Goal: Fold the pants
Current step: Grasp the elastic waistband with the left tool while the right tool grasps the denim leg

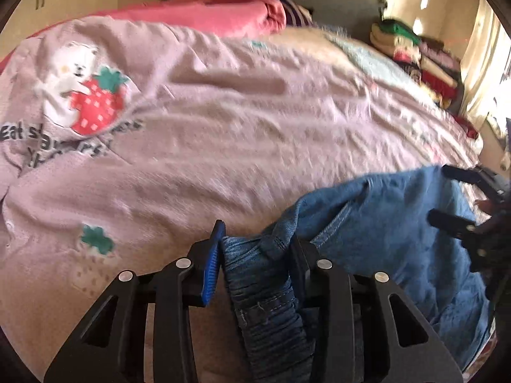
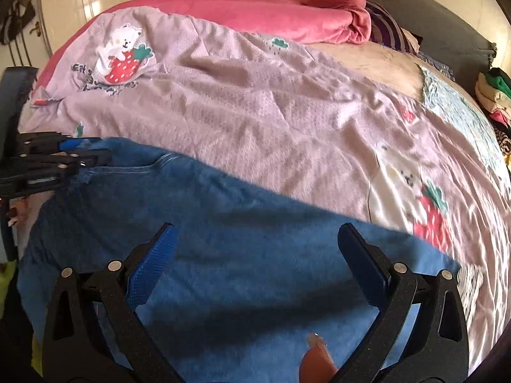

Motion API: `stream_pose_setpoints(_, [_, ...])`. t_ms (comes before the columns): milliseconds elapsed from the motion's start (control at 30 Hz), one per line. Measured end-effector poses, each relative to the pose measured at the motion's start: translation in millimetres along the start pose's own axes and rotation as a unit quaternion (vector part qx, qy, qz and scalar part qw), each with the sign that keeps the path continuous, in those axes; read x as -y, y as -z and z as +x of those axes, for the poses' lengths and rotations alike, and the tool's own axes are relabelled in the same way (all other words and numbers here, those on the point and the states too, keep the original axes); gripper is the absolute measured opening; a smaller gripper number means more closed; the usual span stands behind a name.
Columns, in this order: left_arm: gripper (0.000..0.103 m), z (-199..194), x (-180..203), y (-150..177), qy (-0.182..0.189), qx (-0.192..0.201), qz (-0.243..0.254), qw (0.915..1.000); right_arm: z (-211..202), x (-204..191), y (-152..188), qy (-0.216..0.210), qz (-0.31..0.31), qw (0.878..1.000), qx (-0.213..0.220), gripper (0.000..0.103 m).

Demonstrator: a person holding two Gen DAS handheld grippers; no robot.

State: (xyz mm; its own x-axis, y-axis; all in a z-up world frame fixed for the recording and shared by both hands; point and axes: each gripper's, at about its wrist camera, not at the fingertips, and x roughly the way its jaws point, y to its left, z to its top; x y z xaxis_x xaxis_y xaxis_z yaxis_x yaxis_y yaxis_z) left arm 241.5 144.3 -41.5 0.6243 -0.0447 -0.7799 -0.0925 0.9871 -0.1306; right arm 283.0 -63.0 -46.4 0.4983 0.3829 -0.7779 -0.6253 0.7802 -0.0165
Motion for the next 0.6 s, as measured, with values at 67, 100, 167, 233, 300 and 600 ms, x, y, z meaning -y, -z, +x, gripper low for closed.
stream_pose_setpoints(67, [0.035,3,-6,2,-0.001,0.004,-0.008,1.0,8,-3,-3,0.007,-0.006,1.0,-0.005,0.095])
stream_pose_setpoints(100, [0.035,10,-8,5,-0.004,-0.003,-0.012,0.9999,12,-3,-4,0.009,-0.01,1.0,-0.01,0.095])
stream_pose_setpoints(167, [0.036,18,-7,11,-0.004,-0.01,-0.014,0.9998,15,-5,-5,0.009,-0.018,1.0,-0.014,0.095])
stream_pose_setpoints(233, [0.039,20,-3,15,-0.016,-0.005,0.001,0.9999,14,-10,-10,0.005,-0.035,0.999,-0.009,0.095])
stream_pose_setpoints(300, [0.039,16,-3,14,-0.015,0.0,0.007,0.9999,13,-14,-16,0.001,-0.05,0.999,-0.004,0.095])
stream_pose_setpoints(600, [0.036,2,-8,12,0.007,0.017,-0.001,0.9998,40,-32,-34,0.008,-0.13,0.991,-0.032,0.091])
